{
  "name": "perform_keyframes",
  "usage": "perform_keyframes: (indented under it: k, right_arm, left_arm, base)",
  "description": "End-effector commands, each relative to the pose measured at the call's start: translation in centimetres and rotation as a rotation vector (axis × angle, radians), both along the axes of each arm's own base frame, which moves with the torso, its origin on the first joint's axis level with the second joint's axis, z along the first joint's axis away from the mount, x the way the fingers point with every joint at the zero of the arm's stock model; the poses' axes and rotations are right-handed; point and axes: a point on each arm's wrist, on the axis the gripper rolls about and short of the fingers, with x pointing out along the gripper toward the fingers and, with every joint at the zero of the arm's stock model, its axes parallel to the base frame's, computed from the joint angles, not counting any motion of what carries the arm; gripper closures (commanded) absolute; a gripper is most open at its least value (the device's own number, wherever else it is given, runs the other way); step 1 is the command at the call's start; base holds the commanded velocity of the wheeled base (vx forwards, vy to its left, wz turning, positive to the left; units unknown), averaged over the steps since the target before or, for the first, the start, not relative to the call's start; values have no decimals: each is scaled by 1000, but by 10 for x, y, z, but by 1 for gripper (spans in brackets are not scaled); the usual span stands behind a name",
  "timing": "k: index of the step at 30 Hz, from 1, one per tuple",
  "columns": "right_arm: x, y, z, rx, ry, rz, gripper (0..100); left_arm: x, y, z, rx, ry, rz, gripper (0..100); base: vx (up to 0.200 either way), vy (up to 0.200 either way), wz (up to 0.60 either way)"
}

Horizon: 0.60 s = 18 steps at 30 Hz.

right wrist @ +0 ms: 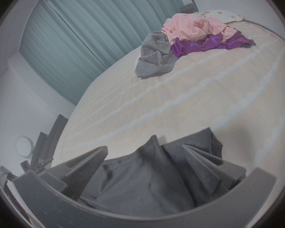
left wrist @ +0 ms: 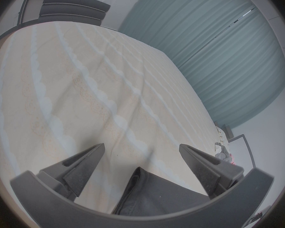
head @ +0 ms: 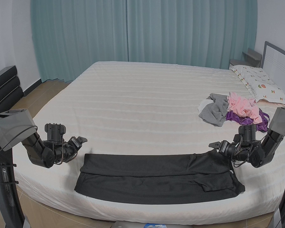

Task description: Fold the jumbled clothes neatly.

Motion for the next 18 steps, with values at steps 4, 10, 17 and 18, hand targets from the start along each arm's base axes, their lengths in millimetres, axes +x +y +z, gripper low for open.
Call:
perform_keyframes:
  k: [4,10,17,18]
  right_arm:
    - [-49,3,25,143,-27,-34,0]
    - [-69,1,21,275,-5,-123,0]
    - [-73,-3,13,375,43,-155,0]
    - [-74,-3,11,377,52,-153,0]
  left_arm:
    - [-5,-3,11,-4,-17,-8,0]
    - [-10,-9,10,-2,-4,-31,0]
    - [-11,-22,3,42,9,-105,0]
    - [-11,-23,0,54,12,-120,0]
  base:
    - [-100,0,0]
    - [-200,0,0]
    - [-29,0,0]
    - [0,0,0]
